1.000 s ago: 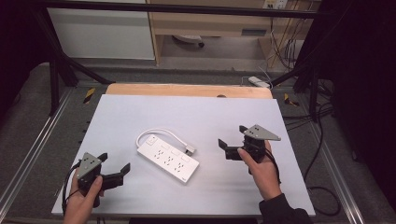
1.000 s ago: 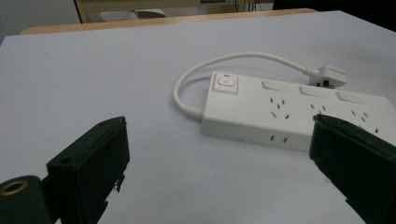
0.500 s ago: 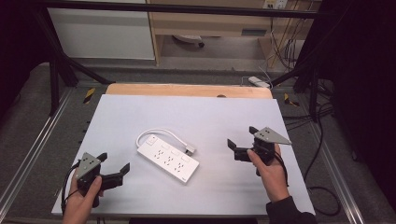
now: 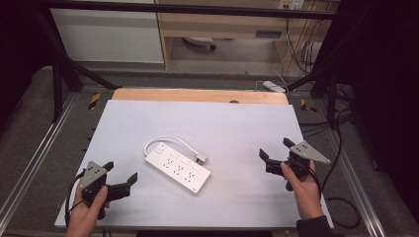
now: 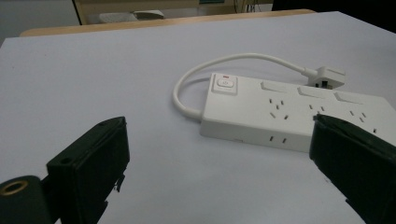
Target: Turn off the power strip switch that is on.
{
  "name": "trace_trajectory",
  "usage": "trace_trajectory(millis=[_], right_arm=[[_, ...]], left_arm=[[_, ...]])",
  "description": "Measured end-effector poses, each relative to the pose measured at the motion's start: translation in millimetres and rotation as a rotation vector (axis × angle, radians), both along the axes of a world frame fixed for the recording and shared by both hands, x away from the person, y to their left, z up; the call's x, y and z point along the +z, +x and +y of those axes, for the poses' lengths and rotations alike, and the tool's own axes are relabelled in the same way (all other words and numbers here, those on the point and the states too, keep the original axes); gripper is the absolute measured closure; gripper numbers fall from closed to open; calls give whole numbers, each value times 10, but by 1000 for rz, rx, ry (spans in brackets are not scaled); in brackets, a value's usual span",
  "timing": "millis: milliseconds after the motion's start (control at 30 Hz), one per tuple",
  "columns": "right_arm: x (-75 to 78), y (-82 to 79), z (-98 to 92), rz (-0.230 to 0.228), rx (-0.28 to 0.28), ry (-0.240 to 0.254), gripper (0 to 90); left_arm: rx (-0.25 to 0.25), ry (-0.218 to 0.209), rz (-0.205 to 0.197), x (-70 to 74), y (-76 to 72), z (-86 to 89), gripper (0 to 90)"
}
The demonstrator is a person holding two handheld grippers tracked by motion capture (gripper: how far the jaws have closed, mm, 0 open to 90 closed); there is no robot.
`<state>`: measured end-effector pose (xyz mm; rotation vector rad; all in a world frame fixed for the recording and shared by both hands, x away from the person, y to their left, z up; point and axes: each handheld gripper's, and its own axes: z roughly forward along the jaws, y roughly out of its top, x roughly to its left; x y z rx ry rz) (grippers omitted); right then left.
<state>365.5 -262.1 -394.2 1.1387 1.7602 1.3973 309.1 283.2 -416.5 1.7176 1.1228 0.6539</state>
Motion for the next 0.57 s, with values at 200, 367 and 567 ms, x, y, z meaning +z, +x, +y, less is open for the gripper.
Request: trace_trajectory(millis=[200,367,567], right_arm=[[-118,-48,-138,29,-22,-14,19],[-211,-116,-202,68,-16,-3,22],[-364,-125,-135,131,-3,-63,25]], left_arm=[[1,-1,2,-1,-1,-1,49],[3,-1,2,-1,-1,3,48],[1,2,3,-3,-1,-7,49]])
